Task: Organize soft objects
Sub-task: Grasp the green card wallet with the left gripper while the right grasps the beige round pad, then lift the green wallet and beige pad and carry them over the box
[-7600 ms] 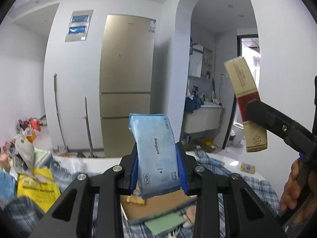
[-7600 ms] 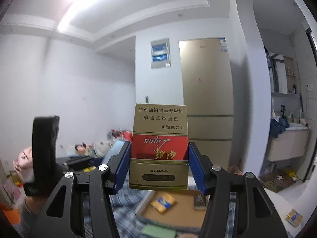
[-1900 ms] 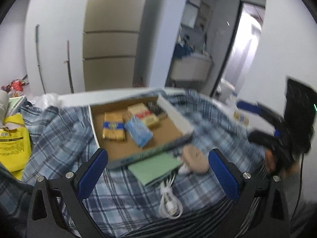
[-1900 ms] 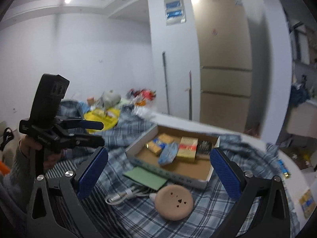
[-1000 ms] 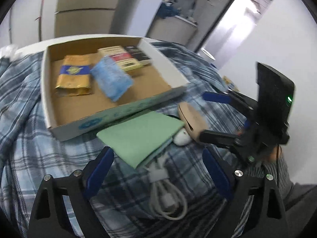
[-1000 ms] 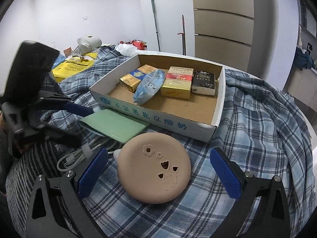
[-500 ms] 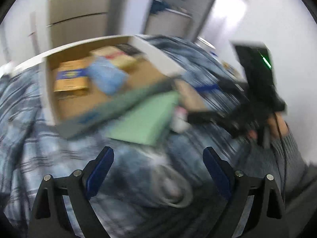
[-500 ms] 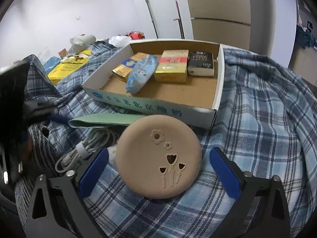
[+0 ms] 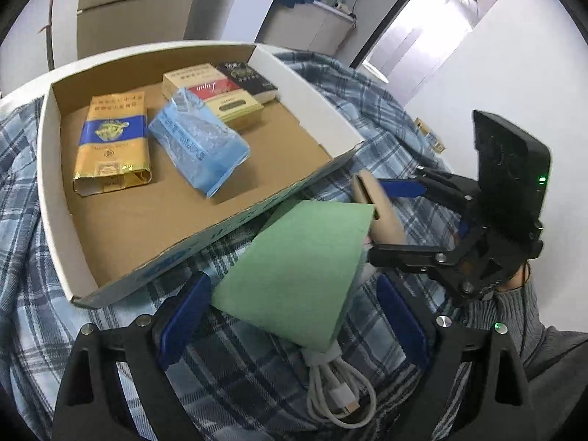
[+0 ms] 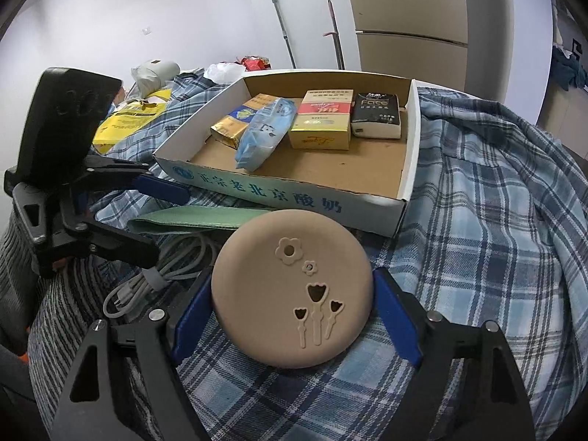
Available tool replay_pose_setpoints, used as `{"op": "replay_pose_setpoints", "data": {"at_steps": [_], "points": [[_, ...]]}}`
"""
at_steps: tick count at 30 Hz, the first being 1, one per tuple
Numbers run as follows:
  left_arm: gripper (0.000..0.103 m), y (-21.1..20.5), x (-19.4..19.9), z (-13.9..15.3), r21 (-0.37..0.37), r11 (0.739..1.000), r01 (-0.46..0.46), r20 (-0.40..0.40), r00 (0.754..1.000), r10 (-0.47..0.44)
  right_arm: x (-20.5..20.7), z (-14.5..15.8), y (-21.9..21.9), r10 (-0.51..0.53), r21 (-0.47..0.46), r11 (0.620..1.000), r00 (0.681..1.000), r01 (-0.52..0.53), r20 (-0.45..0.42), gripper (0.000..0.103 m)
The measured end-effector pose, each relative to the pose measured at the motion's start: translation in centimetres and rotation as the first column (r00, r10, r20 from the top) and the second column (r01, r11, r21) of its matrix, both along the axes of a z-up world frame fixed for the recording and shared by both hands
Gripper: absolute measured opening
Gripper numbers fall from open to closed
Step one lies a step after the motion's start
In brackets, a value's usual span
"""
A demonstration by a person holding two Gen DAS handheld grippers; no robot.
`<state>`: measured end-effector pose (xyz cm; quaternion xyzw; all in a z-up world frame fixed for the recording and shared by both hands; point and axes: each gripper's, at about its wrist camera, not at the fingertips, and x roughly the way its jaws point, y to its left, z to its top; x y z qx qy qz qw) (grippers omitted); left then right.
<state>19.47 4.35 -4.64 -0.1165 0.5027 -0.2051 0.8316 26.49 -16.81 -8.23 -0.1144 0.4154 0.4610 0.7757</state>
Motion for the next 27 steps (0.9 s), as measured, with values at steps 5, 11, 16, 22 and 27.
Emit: {"op": "replay_pose_setpoints", "data": {"at_steps": [5,11,16,22,27], "points": [[0.078,-0.4,-0.1,-0.3,0.032,0.999,0.005,-0.006,1.0,-0.005,-0.1,0.0,0.0,-0.001,0.001,1.0,1.0,0.001,0.002,0.082],[0.067,-0.5,-0.5,-0.4,0.011,1.0,0.011,-0.014,1.0,-0.011,0.0,0.2,-0.3,-0.012,0.015,1.0,1.0,0.012,0.001,0.082],[0.065,-1.3,-2.1,1.6,0.002,1.0,0.022,0.078,0.997,-0.022,-0.3,0.5,-0.6,-0.01,0.029,1.0,1.0,0.01,0.02,0.082],[0.065,-2.4,-4.0,3.5,0.012,1.0,-0.001,0.165,0.986,-0.001,-0.3,1.4,-1.9,-0.039,0.09,0.995,0.999,0.036,0.035,0.082],[0.049,-2.0,-5.2,5.3,0.005,0.999,-0.045,0.215,0.976,0.043,-1.1,2.7,-2.8,-0.049,0.152,0.988,0.994,0.034,0.095,0.082]]}}
